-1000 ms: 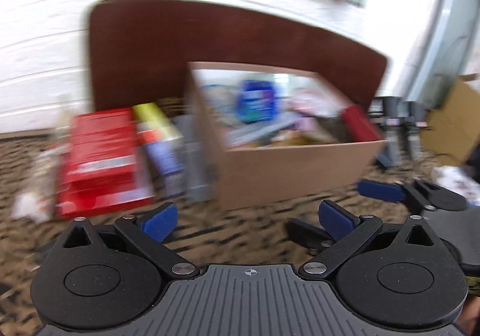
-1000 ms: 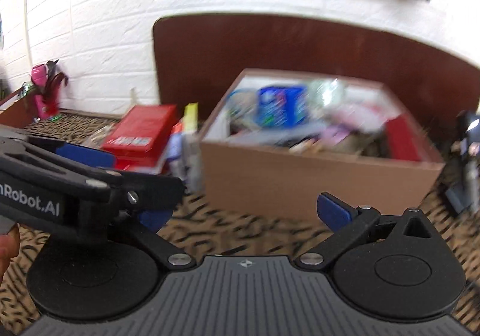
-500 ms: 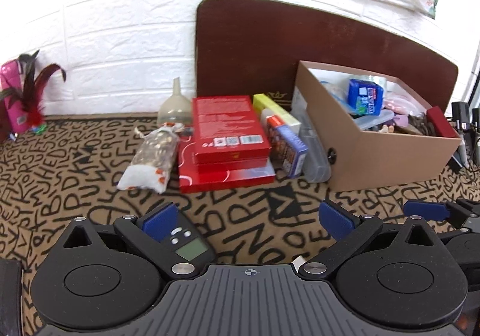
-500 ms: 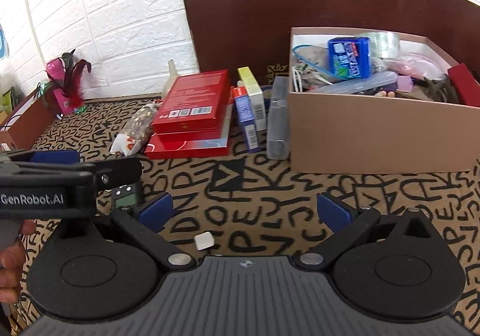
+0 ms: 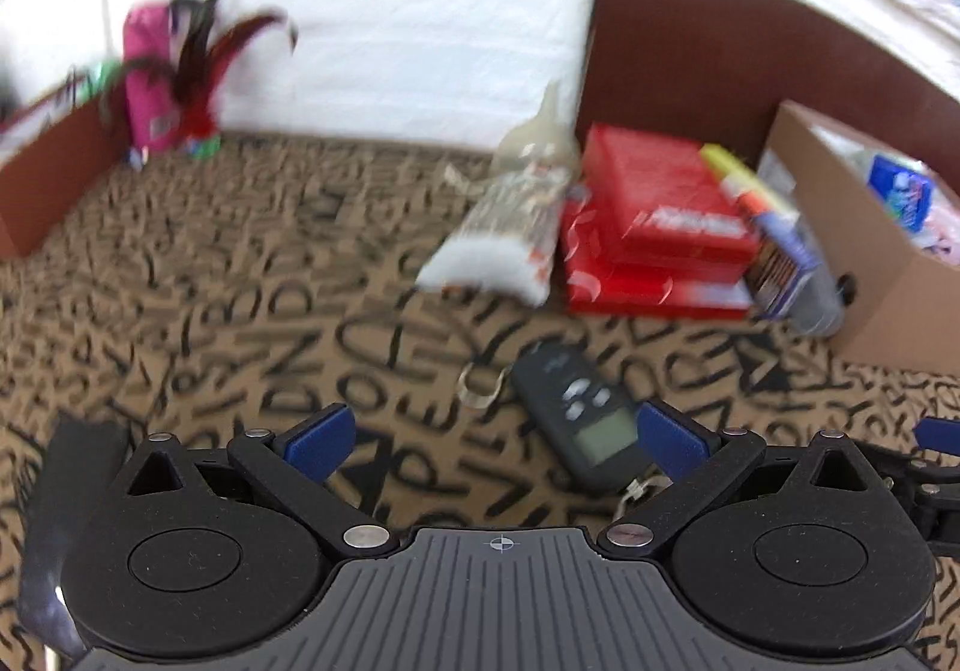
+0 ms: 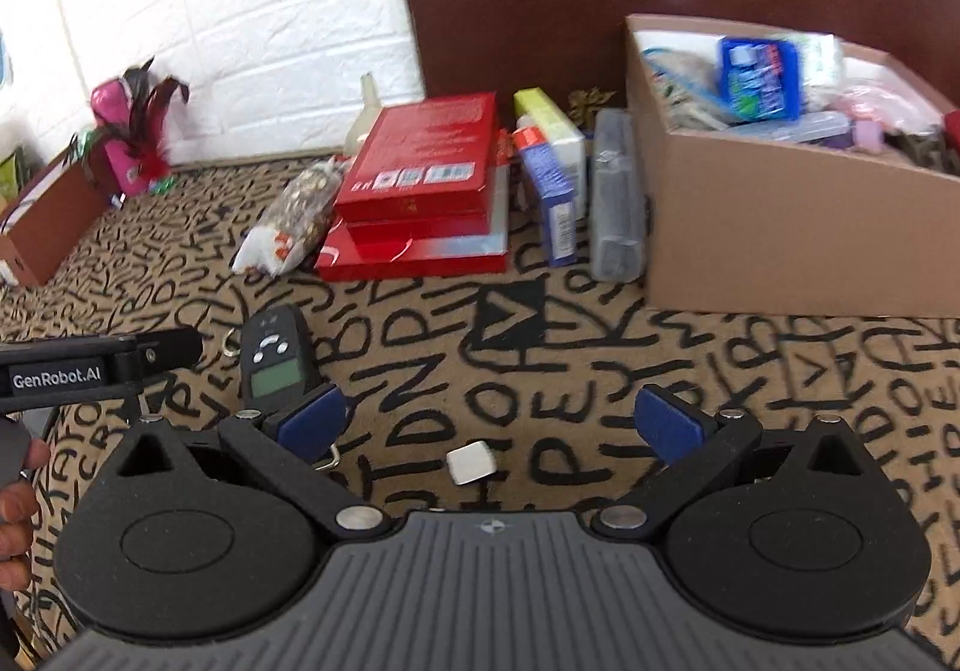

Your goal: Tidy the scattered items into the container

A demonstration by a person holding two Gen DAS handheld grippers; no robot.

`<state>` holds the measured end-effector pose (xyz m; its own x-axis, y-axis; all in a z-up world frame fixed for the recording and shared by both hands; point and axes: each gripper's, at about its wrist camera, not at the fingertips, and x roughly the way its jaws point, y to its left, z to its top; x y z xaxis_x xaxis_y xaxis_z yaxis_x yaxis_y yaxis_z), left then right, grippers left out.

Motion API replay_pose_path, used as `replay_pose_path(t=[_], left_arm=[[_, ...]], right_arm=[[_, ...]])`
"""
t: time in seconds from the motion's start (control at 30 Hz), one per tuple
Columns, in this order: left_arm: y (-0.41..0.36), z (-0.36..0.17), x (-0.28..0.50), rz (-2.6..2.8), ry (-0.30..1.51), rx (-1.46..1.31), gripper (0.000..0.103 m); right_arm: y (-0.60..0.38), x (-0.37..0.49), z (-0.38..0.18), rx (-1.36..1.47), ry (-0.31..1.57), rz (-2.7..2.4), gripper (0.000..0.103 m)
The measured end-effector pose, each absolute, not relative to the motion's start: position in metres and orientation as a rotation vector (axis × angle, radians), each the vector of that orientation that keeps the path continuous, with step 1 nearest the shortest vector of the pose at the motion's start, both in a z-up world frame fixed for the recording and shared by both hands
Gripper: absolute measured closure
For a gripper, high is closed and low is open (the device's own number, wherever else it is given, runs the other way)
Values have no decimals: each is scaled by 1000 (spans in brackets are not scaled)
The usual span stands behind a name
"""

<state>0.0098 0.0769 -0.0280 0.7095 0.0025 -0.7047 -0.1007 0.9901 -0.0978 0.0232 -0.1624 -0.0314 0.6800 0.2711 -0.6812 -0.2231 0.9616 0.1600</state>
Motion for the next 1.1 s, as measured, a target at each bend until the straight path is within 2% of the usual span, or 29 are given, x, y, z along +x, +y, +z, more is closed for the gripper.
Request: replay_pose_path(t=[0.27, 0.37, 0.47, 0.6, 0.67, 0.77, 0.8, 0.9, 1.03, 1.1], left_arm=[[94, -44, 20, -93, 790, -222, 0], [93, -41, 35, -118, 783, -196, 1], [95, -42, 56, -149, 790, -183, 7], [95, -49, 83, -207, 827, -204, 14], [91, -53, 93, -233, 838, -194, 14], [84, -62, 105, -266, 873, -167, 17], [83, -67, 108, -276, 893, -165, 19], [76, -72, 105, -290, 888, -128, 37], [76, -71, 88, -326, 908, -177, 45], [74, -73, 73, -348, 912, -197, 46]], right_arm=[[-129, 28, -61, 1, 859, 454, 1], [-117, 25, -64, -16, 837, 496, 1], [-99, 25, -64, -68, 806, 524, 4], [-80, 35, -72, -119, 814, 557, 21], [-76, 39, -76, -128, 815, 568, 23], [-80, 39, -77, -172, 786, 567, 37], [-85, 39, -76, -174, 781, 568, 46], [-105, 43, -76, -142, 783, 537, 46], [-125, 44, -76, -155, 777, 480, 49], [-135, 43, -77, -156, 781, 462, 49]])
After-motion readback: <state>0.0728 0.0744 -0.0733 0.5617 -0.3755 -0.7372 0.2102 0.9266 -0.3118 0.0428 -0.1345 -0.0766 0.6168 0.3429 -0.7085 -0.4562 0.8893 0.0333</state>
